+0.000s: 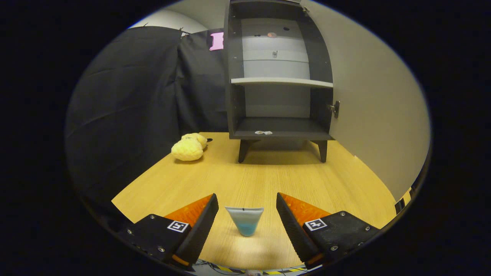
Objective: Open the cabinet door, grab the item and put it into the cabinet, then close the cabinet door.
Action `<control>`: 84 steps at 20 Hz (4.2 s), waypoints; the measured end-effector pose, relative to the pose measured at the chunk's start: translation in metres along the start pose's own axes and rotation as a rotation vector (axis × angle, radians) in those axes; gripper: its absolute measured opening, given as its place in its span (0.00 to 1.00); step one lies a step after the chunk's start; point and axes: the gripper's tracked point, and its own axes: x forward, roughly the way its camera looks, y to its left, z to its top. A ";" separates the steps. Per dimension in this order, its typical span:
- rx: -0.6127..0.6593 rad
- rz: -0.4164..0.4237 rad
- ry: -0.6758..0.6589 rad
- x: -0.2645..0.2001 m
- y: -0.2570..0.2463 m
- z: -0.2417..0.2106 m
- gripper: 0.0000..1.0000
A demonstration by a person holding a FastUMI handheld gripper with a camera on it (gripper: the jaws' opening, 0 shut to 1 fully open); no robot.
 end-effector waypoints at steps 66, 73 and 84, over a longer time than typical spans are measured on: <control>0.028 -0.102 -0.186 0.152 -0.098 0.392 0.93; 0.053 -0.087 -0.332 0.052 -0.095 0.377 0.94; 0.018 -0.093 -0.402 -0.097 -0.101 0.310 0.94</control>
